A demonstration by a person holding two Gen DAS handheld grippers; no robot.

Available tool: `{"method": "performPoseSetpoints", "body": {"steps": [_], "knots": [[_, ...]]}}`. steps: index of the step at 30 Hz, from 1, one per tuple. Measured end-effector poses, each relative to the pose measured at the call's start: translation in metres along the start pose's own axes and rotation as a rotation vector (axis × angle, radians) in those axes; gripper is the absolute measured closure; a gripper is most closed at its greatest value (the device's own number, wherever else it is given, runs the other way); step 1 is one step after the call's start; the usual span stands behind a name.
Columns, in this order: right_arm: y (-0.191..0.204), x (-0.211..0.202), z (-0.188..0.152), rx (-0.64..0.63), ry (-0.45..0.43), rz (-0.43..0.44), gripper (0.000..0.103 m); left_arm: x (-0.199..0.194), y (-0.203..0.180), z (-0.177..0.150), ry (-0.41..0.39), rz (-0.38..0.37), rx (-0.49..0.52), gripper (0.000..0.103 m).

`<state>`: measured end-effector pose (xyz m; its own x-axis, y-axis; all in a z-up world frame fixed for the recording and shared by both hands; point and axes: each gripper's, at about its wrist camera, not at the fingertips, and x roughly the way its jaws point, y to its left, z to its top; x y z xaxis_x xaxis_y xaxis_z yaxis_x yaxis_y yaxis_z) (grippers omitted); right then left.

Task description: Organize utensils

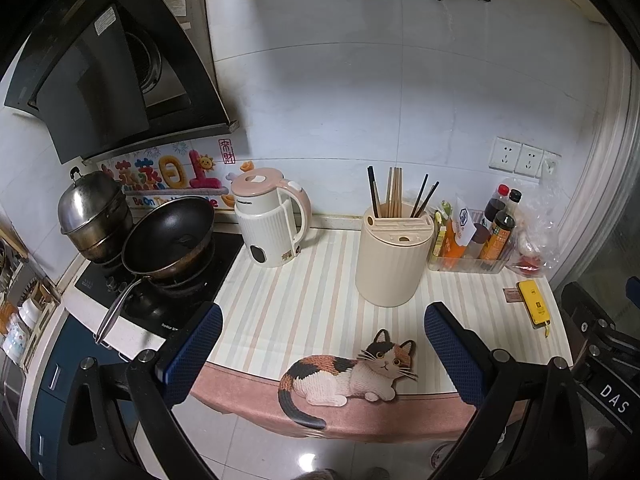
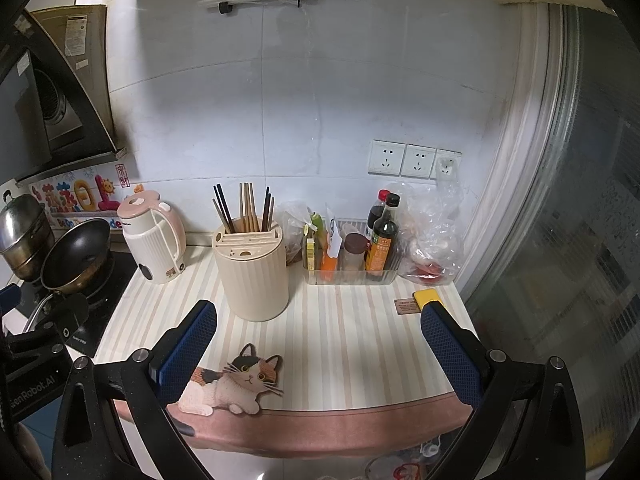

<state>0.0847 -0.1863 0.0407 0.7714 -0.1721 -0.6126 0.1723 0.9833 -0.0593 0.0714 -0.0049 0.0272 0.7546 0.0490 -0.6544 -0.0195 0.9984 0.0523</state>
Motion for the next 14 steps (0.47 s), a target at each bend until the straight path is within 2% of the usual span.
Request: {"method": "performPoseSetpoints", "body": {"steps": [14], "knots": [[0.0006,-0.0011,0.0012,-0.001,0.002,0.003,0.0,0.0035,-0.0008,-0.0013,0.0,-0.009,-0.013,0.0]]}}
